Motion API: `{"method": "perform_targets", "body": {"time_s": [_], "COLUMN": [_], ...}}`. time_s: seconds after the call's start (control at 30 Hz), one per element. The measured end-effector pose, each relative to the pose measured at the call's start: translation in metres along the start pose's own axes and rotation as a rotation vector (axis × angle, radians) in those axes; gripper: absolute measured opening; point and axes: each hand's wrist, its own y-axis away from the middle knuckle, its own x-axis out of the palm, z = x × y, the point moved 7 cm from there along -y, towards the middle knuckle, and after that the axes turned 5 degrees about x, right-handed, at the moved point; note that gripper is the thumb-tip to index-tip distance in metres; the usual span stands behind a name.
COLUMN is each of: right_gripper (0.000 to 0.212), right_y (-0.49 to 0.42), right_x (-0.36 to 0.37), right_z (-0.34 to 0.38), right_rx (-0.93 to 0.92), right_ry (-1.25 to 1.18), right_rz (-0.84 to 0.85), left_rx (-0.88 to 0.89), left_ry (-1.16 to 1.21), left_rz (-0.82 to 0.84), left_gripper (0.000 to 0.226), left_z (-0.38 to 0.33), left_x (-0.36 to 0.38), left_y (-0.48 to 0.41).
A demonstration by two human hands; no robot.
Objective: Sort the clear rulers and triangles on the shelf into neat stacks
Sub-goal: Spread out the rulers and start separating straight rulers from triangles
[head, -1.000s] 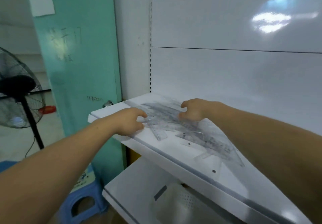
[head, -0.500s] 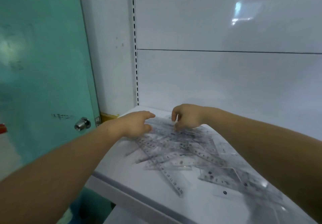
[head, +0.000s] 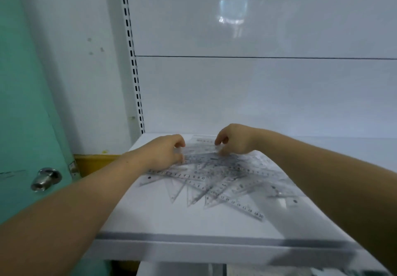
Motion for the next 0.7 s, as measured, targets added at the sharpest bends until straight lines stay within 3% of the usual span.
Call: {"method": "perform_targets", "body": {"time_s": [0.1, 0.23, 0.43, 0.53, 0.7], "right_gripper": [0.045, 0.041, 0.021, 0.021, 0.021], "right_y": [0.011, 0.019, 0.025, 0.027, 0.027], "right_x": [-0.002, -0.010, -0.013, -0.015, -0.025], "right_z": [-0.007, -0.016, -0.020, -0.018, -0.023], "right_rx": [0.036, 0.047, 0.016, 0.005, 0.046], "right_ry": [-0.014, -0.055, -0.130, -0.156, -0.145], "right_rz": [-0.024, -0.086, -0.111, -0.120, -0.200], "left_rx": [0.027, 0.051, 0.010, -0.044, -0.115], "left_ry": [0.019, 0.105, 0.646, 0.899, 0.985], "left_rz": [-0.010, -0.052, -0.147, -0.157, -0.167], "left_gripper": [0.047, 0.042, 0.021, 0.020, 0.030], "left_z": [-0.005, -0.008, -0.009, -0.007, 0.007], "left_x": [-0.003, -0.008, -0.014, -0.015, -0.014], "left_y": [0.001, 0.000, -0.005, 0.000, 0.009]}}
